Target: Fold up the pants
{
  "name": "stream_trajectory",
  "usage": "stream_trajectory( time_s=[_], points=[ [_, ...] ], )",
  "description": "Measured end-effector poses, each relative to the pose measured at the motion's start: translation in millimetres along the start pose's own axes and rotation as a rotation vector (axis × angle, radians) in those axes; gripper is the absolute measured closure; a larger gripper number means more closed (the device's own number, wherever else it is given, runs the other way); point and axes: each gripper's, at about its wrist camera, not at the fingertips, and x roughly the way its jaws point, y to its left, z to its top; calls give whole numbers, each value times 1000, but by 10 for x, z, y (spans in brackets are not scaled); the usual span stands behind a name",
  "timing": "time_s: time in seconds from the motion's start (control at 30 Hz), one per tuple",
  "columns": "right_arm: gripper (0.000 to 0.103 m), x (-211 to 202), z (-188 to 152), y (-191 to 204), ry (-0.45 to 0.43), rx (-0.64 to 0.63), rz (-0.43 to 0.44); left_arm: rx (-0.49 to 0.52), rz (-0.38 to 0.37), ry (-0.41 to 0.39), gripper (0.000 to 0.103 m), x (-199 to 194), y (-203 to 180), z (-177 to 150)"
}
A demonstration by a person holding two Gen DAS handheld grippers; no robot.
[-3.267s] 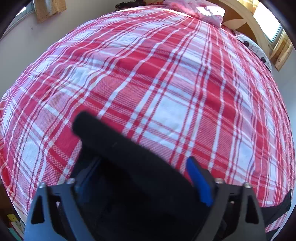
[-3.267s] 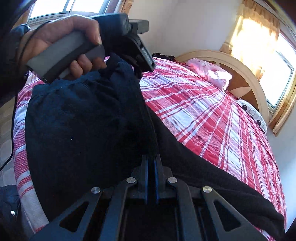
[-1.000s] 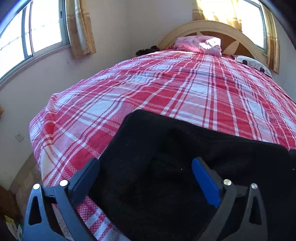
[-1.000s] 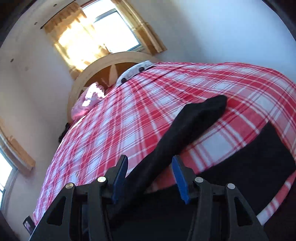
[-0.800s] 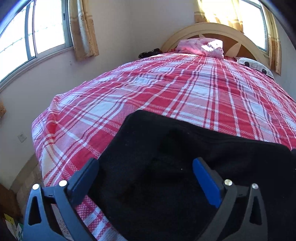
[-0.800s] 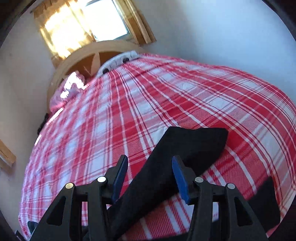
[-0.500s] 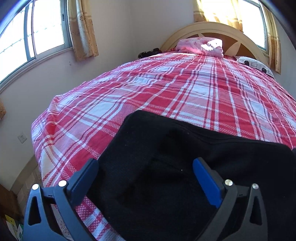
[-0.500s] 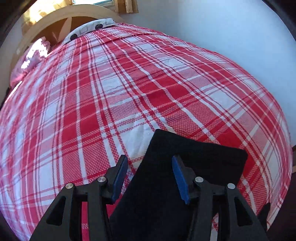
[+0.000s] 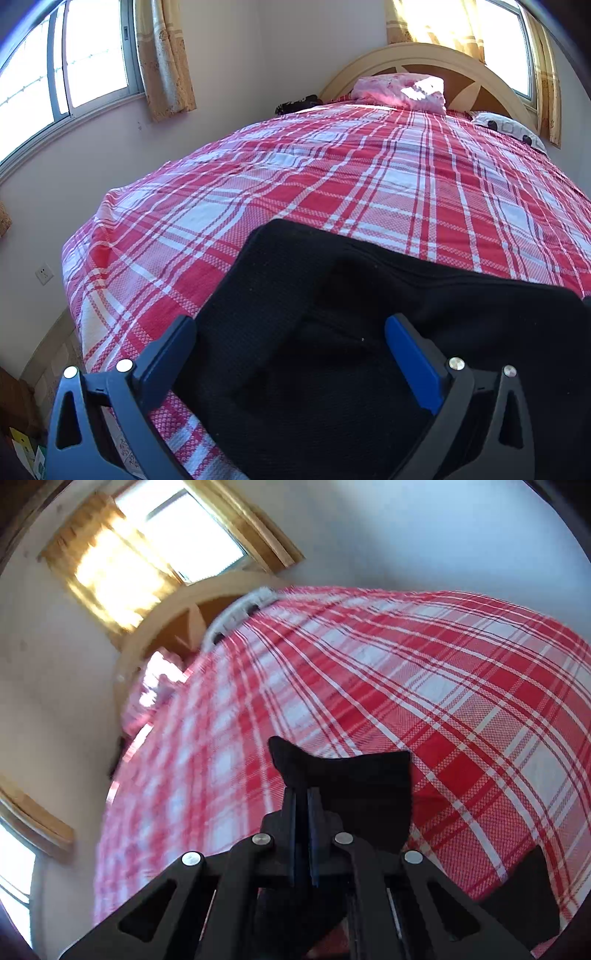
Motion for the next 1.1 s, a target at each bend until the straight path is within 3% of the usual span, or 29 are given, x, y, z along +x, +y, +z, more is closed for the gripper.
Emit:
stream_trajectory(
  time_s=[0.07,0.13,0.23,0.4,0.53,0.67,0.77,0.8,0.87,0.9,1.0,1.1],
  points=[
    [98,-475,-129,-236,-65,80,155,2,1,-4,0,-7,3,-2],
    [97,-778,-315,-503,-101,145,212,3,3,-7,0,-5,-7,-6],
    [99,-1043,-668,-1024,-124,216,102,2,3,-2,0,-4,-6,-12],
    [101,-1143,-1052,-1751,-135,412,46,4,3,-2,0,-5,-13,-16],
    [101,-1141,-1170,-1853,-132,440,9,4,3,-3,0,-9,-19,-23],
    [100,-1221,-1287,-1787,-154,508,125,2,4,-5,0,-9,-15,-21],
    [98,-1169,-1382,-1557,-152,432,106,6,9,-9,0,-17,-14,-19],
    [96,-1100,-1401,-1506,-143,416,93,5,7,-8,0,-17,-12,-18],
    [81,-928,-1425,-1445,-112,409,63,1,-1,-9,0,-21,-6,-20],
    [58,-868,-1435,-1446,-110,414,59,0,-5,-10,0,-23,1,-17],
    [33,-797,-1384,-1310,-173,361,-2,3,-10,-11,0,-19,6,-8],
    [34,-698,-1339,-1304,-183,385,-62,4,-2,-15,0,-19,3,-12]
  ],
)
